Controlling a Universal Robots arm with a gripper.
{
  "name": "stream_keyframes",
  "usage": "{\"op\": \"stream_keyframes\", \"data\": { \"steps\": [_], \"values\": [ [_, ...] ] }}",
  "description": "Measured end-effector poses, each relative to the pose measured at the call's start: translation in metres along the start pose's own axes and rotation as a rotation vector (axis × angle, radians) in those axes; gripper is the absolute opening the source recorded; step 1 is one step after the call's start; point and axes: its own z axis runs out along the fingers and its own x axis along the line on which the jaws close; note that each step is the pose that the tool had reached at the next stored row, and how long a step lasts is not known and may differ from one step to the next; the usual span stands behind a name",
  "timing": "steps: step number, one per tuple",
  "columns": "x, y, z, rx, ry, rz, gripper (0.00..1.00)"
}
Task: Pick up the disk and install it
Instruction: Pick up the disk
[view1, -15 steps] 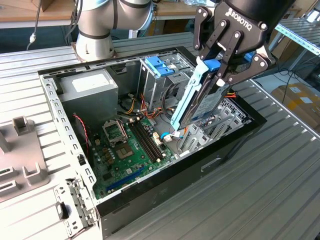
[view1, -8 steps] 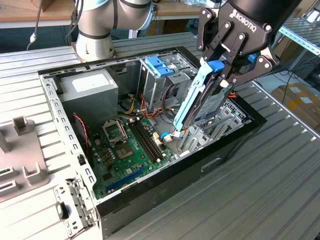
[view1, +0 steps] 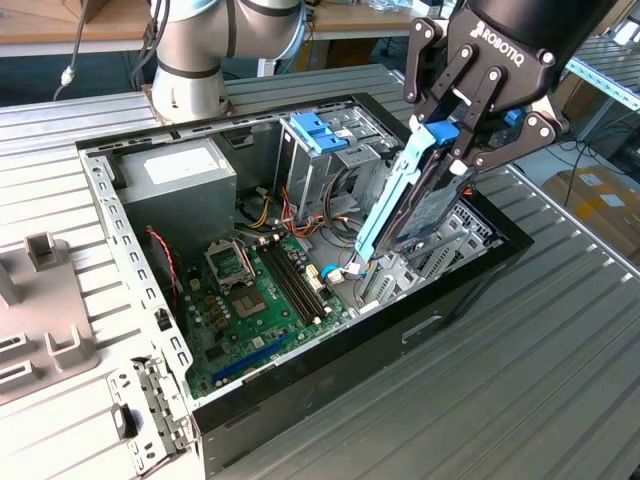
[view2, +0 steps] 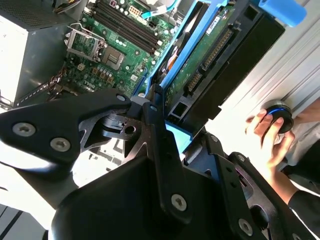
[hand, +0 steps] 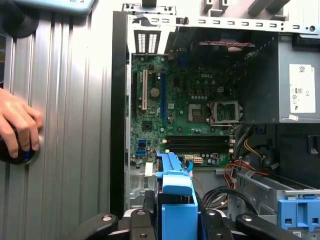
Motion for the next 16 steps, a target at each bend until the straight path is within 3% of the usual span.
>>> {"op": "stream_keyframes", "data": {
  "steps": [9, 16],
  "values": [
    [0.0016, -0.0105, 0.0002, -0.0003, -0.0002, 0.0, 0.37],
    [0.0024, -0.0259, 0.0011, -0.0009, 0.0, 0.0, 0.37]
  ]
}}
